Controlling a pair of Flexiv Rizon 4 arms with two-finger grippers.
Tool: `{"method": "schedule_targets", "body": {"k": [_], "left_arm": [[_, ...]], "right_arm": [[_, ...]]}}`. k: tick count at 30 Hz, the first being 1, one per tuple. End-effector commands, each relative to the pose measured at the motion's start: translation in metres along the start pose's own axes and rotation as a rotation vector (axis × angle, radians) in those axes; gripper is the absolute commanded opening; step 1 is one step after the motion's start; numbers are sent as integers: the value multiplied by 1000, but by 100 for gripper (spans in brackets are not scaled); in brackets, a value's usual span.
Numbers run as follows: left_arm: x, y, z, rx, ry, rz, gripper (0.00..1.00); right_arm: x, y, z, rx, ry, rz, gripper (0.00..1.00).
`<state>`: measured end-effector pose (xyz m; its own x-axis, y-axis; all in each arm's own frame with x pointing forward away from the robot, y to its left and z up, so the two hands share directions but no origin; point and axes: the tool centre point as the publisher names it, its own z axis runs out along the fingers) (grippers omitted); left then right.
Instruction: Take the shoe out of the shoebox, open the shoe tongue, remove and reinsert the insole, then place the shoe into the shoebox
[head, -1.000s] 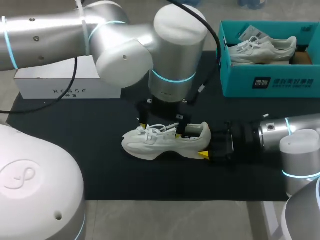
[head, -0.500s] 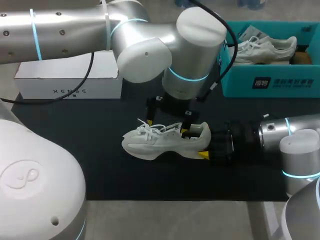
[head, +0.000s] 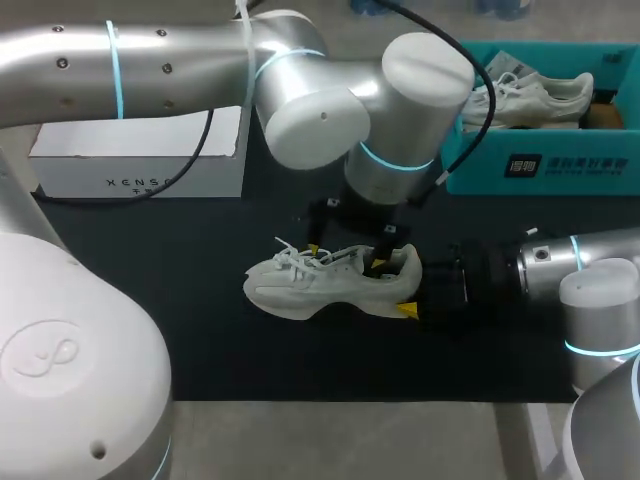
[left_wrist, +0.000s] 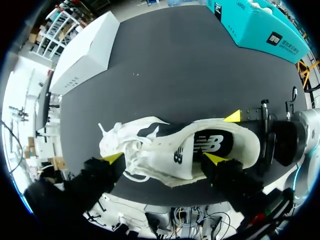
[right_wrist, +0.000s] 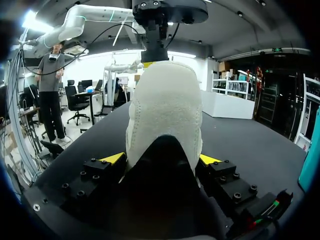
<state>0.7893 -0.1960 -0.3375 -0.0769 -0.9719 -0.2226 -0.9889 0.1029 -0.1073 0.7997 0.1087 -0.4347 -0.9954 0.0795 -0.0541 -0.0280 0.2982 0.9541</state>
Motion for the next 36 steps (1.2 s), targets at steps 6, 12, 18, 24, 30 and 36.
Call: {"method": "schedule_targets", "body": {"k": [6,12,18,24,30,36], "left_arm": [[7,-6,12,-14,-31,4,100],[2,0,5,5,-36,12,0],[-11,2,-10,12,-32,15,0],[-23,3,-11,-3,-27,7,0],[-38,-4,-8,-33,-14,-17,0],[-56,-17,-10,-39,7,-51,0]], "right_arm": [[1,-8,5,1,-1,0,0],[1,-8,5,1,-1,0,0],[1,-8,5,1,-1,0,0],[1,-8,5,1,-1,0,0],[1,-8,5,1,-1,0,0],[1,-8,5,1,-1,0,0]]}}
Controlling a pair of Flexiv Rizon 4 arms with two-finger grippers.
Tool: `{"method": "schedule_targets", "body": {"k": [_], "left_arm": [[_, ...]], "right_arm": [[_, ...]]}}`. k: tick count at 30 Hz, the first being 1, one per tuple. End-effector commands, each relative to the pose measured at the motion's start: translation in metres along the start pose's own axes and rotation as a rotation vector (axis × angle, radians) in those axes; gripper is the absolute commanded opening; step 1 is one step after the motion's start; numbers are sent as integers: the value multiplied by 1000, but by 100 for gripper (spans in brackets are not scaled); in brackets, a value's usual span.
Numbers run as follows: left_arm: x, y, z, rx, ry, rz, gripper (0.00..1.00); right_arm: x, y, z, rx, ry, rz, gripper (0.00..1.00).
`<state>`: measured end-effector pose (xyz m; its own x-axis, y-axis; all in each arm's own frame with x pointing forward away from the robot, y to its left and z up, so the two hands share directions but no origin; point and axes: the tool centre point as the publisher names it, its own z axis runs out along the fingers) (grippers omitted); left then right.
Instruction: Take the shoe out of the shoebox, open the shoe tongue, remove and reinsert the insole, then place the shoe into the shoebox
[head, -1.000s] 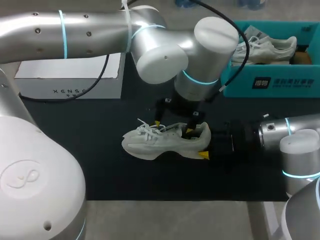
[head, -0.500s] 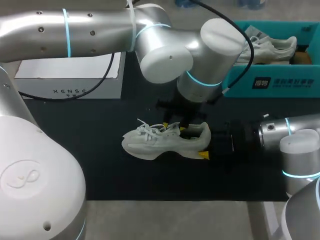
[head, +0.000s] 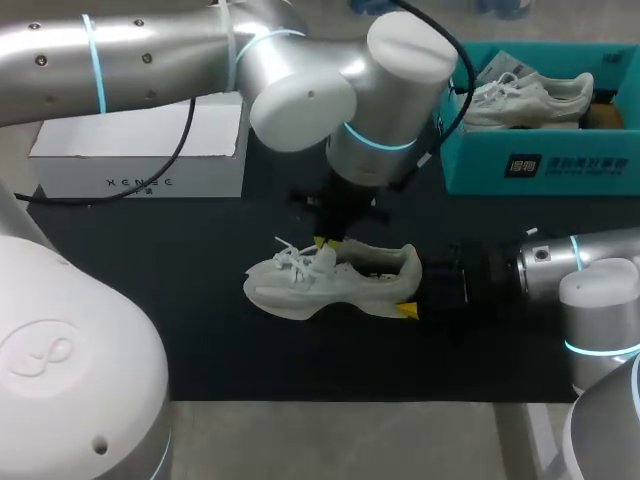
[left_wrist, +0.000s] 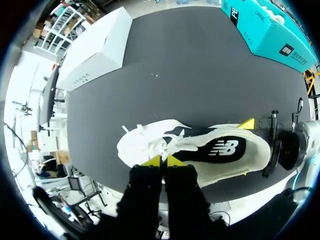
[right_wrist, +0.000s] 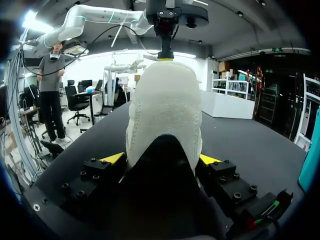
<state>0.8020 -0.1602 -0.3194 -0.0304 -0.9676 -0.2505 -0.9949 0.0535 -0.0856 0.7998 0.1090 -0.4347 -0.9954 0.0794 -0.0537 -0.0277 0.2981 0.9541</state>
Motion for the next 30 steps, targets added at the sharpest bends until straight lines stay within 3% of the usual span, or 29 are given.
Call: {"method": "schedule_targets", "body": {"k": [1,7,13,21,30], "left_arm": [[-20,-9,-1,-8,43,-12,0],[-47,-21,7,-50,74,-64,0],[-65,-20,17,-94,93,-85,0],[-74,-13,30,-145,108,-105,0],[-72,-6,38,-174,108,-94,0]], "right_arm": [[1,-8,5,2,-2,0,0],[1,-8,5,2,-2,0,0],[1,-8,5,2,-2,0,0],[1,-8,5,2,-2,0,0],[1,-8,5,2,-2,0,0]]}}
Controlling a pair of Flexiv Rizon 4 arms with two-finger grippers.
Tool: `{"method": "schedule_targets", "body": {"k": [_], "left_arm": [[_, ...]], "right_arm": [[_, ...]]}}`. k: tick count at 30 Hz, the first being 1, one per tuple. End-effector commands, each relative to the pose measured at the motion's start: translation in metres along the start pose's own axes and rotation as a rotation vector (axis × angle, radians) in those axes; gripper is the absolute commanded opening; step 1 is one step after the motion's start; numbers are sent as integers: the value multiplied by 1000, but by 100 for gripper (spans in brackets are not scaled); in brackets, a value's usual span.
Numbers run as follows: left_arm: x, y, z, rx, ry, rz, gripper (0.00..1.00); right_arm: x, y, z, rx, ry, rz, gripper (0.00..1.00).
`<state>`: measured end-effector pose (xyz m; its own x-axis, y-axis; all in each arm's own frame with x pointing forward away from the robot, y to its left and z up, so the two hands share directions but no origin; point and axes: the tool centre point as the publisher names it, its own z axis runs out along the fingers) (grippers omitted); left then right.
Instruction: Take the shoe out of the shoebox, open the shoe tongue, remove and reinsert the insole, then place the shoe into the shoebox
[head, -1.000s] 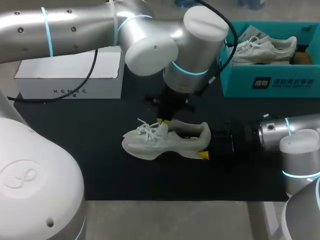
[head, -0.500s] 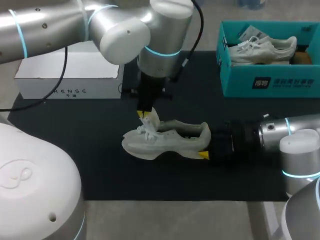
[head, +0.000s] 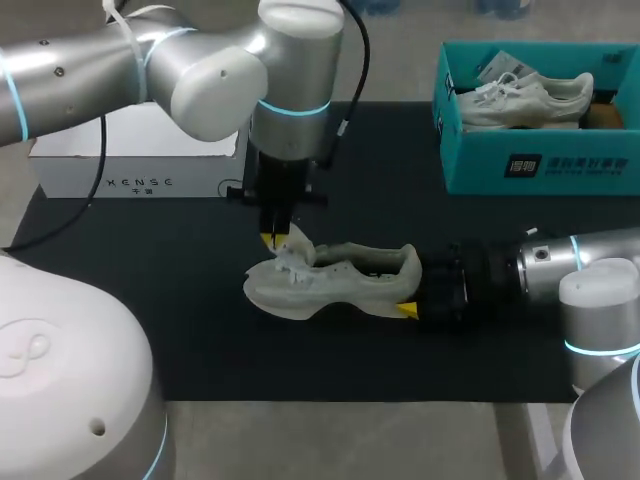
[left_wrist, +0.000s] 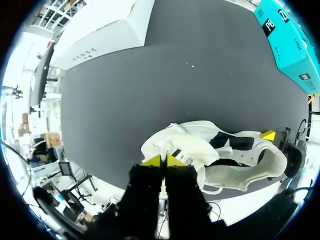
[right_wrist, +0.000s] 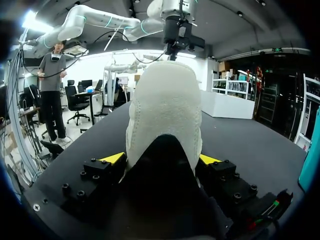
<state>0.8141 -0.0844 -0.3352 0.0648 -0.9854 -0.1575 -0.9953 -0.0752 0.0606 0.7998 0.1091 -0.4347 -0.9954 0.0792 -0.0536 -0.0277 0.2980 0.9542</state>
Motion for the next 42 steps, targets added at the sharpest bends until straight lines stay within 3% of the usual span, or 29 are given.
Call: {"method": "schedule_targets", "body": {"k": [1,3,4,6,7,8,9,14,20,24,28,42], "left_arm": [[-1,0,1,-6,16,8,0],[0,2,-1,-7,21,16,0],[1,2,-3,-9,28,21,5],[2,4,-7,-8,40,37,42],[3,4,-10,-4,46,46,46],[3,4,-13,-2,52,51,69],[4,4,-15,-3,58,60,100],[5,1,-33,27,100,122,100],[2,-10,-75,114,169,308,100],[2,-11,-108,229,163,628,100],[-9,16,-127,265,99,1266,100],[-9,16,-127,265,99,1266,100]], "right_arm": [[1,-8,5,2,-2,0,0],[1,-8,5,2,-2,0,0],[1,-8,5,2,-2,0,0],[1,-8,5,2,-2,0,0],[1,-8,5,2,-2,0,0],[1,-8,5,2,-2,0,0],[1,-8,5,2,-2,0,0],[1,-8,5,2,-2,0,0],[1,-8,5,2,-2,0,0],[1,-8,5,2,-2,0,0],[1,-8,5,2,-2,0,0],[1,-8,5,2,-2,0,0]]}}
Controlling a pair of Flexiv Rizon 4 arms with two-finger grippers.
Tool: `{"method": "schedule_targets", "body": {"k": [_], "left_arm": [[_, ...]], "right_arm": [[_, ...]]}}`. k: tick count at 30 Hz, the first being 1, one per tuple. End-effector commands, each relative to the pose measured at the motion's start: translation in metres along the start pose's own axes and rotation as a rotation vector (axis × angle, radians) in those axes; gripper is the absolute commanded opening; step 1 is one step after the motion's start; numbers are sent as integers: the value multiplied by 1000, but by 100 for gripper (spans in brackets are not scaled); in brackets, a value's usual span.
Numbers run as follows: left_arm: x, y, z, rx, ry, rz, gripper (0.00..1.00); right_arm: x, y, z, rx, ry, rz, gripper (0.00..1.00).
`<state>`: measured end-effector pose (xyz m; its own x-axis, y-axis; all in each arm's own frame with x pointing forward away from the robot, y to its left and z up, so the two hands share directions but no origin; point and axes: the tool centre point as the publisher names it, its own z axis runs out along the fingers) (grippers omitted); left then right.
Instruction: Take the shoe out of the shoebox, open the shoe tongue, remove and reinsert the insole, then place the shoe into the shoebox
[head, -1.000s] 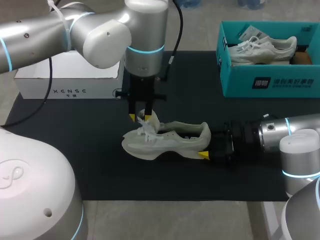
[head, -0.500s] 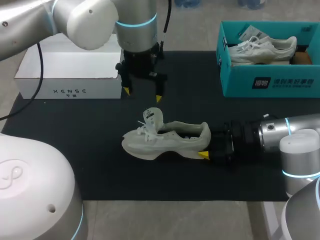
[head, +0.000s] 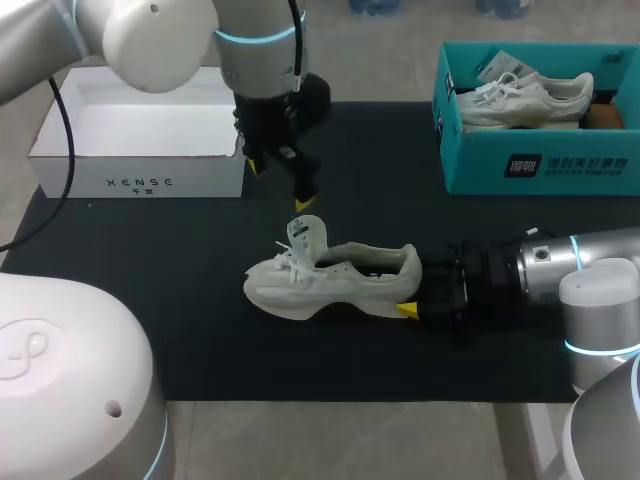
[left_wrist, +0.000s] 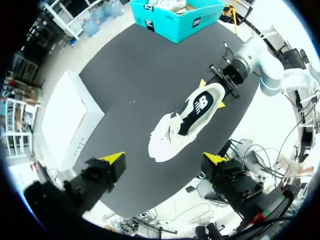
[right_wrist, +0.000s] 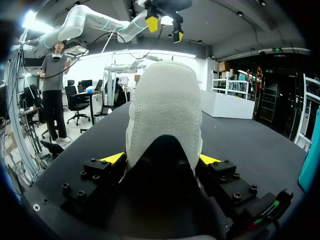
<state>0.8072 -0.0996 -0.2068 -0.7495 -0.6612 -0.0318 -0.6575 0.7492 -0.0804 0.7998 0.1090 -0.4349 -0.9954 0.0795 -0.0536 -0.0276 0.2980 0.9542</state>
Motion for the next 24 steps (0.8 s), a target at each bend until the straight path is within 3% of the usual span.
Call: {"method": "schedule_targets", "body": {"k": [1,10,19,24], "left_arm": [[-2,3,1,21,1,358,100],[-2,3,1,21,1,358,100],[29,-1,5,24,26,709,100],[40,-2,8,33,-4,770,100]], "right_arm": [[1,-8,5,2,-2,0,0],[1,-8,5,2,-2,0,0],[1,-8,5,2,-2,0,0],[1,-8,5,2,-2,0,0]]}}
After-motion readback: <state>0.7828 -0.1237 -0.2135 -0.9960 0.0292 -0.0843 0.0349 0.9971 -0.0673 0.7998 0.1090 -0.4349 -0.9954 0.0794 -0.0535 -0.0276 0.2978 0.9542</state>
